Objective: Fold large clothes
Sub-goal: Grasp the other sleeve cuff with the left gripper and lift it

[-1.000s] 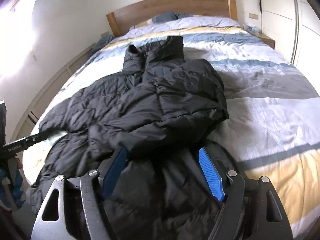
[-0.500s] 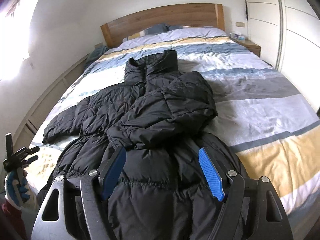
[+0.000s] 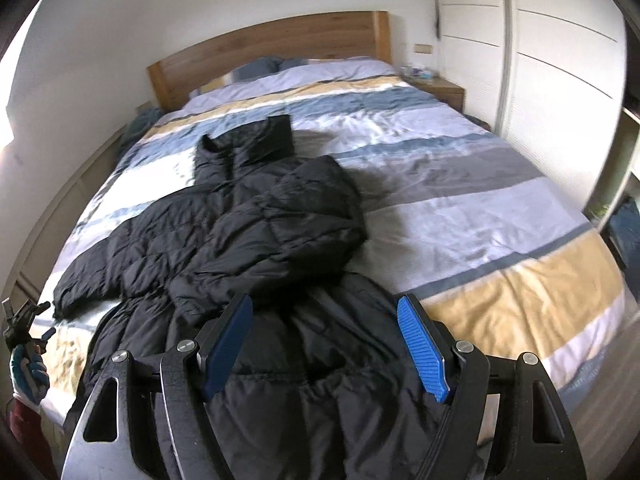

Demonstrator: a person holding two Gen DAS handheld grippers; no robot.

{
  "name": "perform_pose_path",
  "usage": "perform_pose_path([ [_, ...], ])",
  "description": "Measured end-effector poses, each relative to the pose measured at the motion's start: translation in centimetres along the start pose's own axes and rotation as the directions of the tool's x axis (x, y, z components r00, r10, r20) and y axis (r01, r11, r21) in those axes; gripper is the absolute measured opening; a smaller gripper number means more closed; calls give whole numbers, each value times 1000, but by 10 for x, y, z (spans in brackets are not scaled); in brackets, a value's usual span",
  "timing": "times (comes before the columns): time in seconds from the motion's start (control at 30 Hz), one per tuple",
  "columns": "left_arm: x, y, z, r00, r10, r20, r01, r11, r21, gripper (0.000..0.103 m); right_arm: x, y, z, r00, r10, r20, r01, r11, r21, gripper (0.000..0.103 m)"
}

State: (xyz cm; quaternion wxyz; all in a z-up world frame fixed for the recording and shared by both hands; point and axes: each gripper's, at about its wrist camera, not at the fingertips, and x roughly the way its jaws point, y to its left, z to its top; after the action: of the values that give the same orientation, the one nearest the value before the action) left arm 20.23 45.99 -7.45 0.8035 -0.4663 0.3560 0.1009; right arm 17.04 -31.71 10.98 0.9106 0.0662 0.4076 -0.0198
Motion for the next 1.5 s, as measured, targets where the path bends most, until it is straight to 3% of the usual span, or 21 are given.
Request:
perform_pose_path([
  [0.3,54,34,39,995,-105,0,103,975,-195,78,-12,-30,7,994,-114,1,113,991,73,74],
  [0.47,70,45,53,987,-157,37,161,945,-284,71,-13,-35,8,989,-147,-2,147,986,74,74],
  [0.63,72,54,60,979,-193,63,203,924,-324,31,-11,-36,4,988,-153,-8,153,985,83,74],
  [0.67,72,54,60,977,-200,67,211,922,-324,29,-11,-35,3,988,-152,-9,152,985,83,74],
  [0.73,69,53,62,974,-213,77,226,921,-316,21,-11,-35,1,989,-147,-9,147,985,85,74],
  [0.93,56,33,63,972,-218,89,234,940,-247,13,-16,-38,-4,991,-132,2,131,987,93,74],
  [1.33,9,-35,55,962,-253,106,258,965,-35,11,-36,-68,-18,993,-110,31,104,981,161,74],
  [1.5,-6,-84,43,954,-284,97,277,958,81,10,-42,-80,-23,994,-101,45,92,980,174,74],
])
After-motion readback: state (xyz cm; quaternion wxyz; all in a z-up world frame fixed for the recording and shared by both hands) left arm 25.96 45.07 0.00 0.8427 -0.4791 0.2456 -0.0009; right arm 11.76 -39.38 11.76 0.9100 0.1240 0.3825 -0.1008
